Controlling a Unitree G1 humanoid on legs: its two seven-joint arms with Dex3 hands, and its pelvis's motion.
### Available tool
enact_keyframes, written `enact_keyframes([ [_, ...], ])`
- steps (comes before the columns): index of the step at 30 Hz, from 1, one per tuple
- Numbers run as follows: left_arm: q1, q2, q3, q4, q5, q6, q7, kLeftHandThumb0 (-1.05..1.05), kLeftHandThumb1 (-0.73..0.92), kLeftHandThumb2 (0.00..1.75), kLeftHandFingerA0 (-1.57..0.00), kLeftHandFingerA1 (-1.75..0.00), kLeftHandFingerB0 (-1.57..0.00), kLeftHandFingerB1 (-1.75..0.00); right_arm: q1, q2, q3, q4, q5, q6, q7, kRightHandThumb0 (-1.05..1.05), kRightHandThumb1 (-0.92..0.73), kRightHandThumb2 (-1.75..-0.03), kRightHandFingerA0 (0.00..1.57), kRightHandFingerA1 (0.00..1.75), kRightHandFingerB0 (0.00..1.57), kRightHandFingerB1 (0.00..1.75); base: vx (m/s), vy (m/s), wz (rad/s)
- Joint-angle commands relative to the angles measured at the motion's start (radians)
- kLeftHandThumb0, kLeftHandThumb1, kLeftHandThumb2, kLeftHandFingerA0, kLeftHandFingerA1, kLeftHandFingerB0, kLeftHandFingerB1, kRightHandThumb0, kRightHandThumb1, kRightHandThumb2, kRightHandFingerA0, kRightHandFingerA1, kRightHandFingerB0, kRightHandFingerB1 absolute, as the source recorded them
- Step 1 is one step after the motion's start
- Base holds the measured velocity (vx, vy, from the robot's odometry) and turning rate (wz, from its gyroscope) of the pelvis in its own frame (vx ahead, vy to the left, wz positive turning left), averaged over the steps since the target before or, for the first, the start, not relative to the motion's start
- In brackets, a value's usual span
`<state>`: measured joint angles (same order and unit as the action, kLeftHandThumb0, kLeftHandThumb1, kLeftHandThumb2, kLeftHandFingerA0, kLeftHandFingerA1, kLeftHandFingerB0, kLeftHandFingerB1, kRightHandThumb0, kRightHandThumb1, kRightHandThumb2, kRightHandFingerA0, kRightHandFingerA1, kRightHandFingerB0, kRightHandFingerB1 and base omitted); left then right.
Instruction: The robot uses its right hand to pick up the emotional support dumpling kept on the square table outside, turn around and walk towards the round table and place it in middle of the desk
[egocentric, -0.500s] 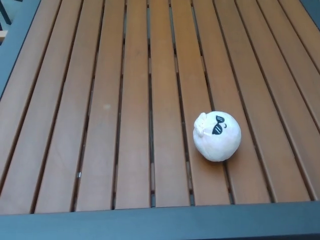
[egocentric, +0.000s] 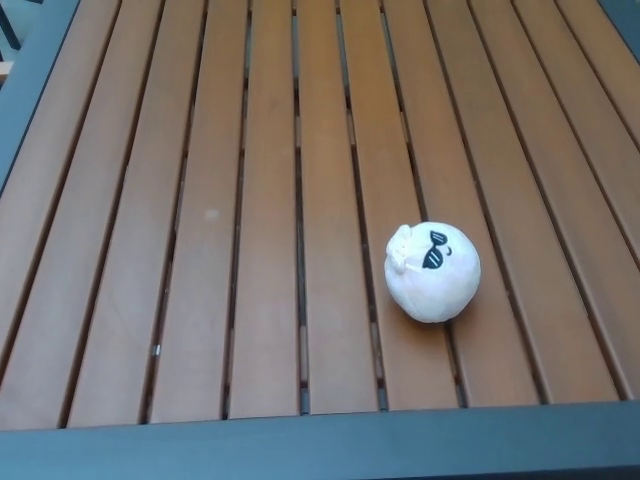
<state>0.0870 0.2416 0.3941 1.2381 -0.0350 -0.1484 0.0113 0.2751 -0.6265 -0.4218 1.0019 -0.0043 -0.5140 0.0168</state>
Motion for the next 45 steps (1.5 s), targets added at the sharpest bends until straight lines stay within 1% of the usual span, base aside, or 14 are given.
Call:
enact_keyframes([
  [1, -0.007, 0.022, 0.035, 0.013, -0.046, -0.15, 0.027, -0.03, 0.55, 0.91, -0.98, -0.97, -0.9, -0.74, -0.042, 0.066, -0.157, -0.151, 0.014, 0.0, -0.445, -0.39, -0.54, -0.82, 0.56, 0.66, 0.34, 0.48, 0.0, 0.0, 0.0],
  [2, -0.008, 0.025, 0.038, 0.014, -0.049, -0.148, 0.026, -0.04, 0.55, 0.89, -0.98, -0.99, -0.89, -0.75, -0.047, 0.073, -0.184, -0.178, 0.025, 0.01, -0.468, -0.28, -0.66, -0.59, 0.5, 0.61, 0.32, 0.37, 0.0, 0.0, 0.0],
  [7, -0.016, 0.031, 0.063, 0.006, -0.071, -0.139, 0.025, -0.07, 0.55, 0.81, -0.96, -0.99, -0.87, -0.74, -0.062, 0.086, -0.344, -0.293, 0.127, -0.005, -0.486, -0.3, -0.54, -0.8, 0.44, 0.7, 0.34, 0.53, 0.0, 0.0, 0.0],
  [15, -0.016, 0.031, 0.071, 0.008, -0.071, -0.134, 0.03, -0.07, 0.57, 0.82, -0.98, -0.98, -0.88, -0.73, -0.143, 0.079, -0.521, -0.427, 0.155, -0.069, -0.551, -0.29, -0.71, -0.6, 0.57, 1.06, 0.47, 0.63, 0.0, 0.0, 0.0],
  [16, -0.015, 0.032, 0.067, 0.007, -0.064, -0.138, 0.03, -0.07, 0.57, 0.81, -0.99, -0.98, -0.87, -0.74, -0.156, 0.057, -0.562, -0.508, 0.187, 0.022, -0.533, -0.36, -0.75, -0.61, 0.37, 1.25, 0.28, 0.92, 0.0, 0.0, 0.0],
  [19, -0.014, 0.032, 0.067, 0.006, -0.061, -0.139, 0.03, -0.07, 0.57, 0.81, -0.99, -0.98, -0.87, -0.74, -0.166, 0.057, -0.59, -0.556, 0.191, 0.072, -0.52, -0.36, -0.75, -0.61, 0.37, 1.25, 0.28, 0.92, 0.0, 0.0, 0.0],
  [20, -0.013, 0.037, 0.067, 0.005, -0.059, -0.135, 0.028, -0.07, 0.57, 0.81, -0.95, -0.97, -0.87, -0.73, -0.142, 0.11, -0.602, -0.801, 0.316, 0.289, -0.505, -0.29, -0.74, -0.61, 0.41, 1.1, 0.09, 0.79, 0.0, 0.0, 0.0],
  [24, -0.012, 0.034, 0.065, 0.005, -0.055, -0.137, 0.029, -0.07, 0.57, 0.81, -0.96, -0.95, -0.88, -0.69, -0.107, 0.205, -0.6, -1.13, 0.476, 0.514, -0.556, -0.32, -0.76, -0.58, 0.18, 1.09, 0.18, 0.53, 0.0, 0.0, 0.0],
  [31, -0.02, 0.028, 0.059, 0.003, -0.049, -0.145, 0.038, -0.07, 0.57, 0.83, -0.99, -0.97, -0.88, -0.73, -0.122, 0.293, -0.582, -1.449, 0.332, 0.438, -0.599, -0.27, -0.8, -0.52, 0.18, 1.24, 0.14, 0.8, 0.0, 0.0, 0.0],
  [32, -0.016, 0.032, 0.064, 0.003, -0.054, -0.144, 0.033, -0.06, 0.54, 0.85, -0.94, -0.98, -0.87, -0.76, -0.127, 0.224, -0.592, -1.414, 0.303, 0.384, -0.525, -0.52, -0.76, -0.62, 0.11, 1.07, 0.16, 0.7, 0.0, 0.0, 0.0],
  [37, -0.01, 0.04, 0.081, 0.006, -0.071, -0.143, 0.009, -0.05, 0.53, 0.81, -0.94, -0.98, -0.87, -0.76, -0.104, 0.004, -0.6, -1.368, 0.29, 0.332, -0.271, -0.55, -0.74, -0.62, 0.05, 1.02, 0.18, 0.55, 0.0, 0.0, 0.0],
  [38, -0.01, 0.042, 0.069, 0.011, -0.057, -0.145, 0.017, -0.09, 0.58, 0.79, -1.0, -0.97, -0.89, -0.71, -0.128, -0.113, -0.555, -1.381, 0.272, 0.386, -0.194, -0.38, -0.41, -1.0, 0.07, 0.58, 0.0, 0.5, 0.0, 0.0, 0.0],
  [39, -0.009, 0.044, 0.055, 0.016, -0.038, -0.15, 0.029, -0.09, 0.58, 0.82, -1.01, -0.98, -0.9, -0.72, -0.165, -0.281, -0.484, -1.396, 0.264, 0.465, -0.081, -0.76, -0.53, -0.91, 0.01, 0.4, 0.1, 0.41, 0.0, 0.0, 0.0],
  [45, -0.005, 0.038, 0.055, 0.014, -0.038, -0.166, 0.031, -0.07, 0.55, 0.86, -1.01, -0.98, -0.91, -0.72, -0.225, -0.392, -0.386, -1.388, 0.273, 0.496, -0.021, -0.78, -0.54, -0.94, 0.02, 0.31, 0.12, 0.42, 0.0, 0.0, 0.0],
])
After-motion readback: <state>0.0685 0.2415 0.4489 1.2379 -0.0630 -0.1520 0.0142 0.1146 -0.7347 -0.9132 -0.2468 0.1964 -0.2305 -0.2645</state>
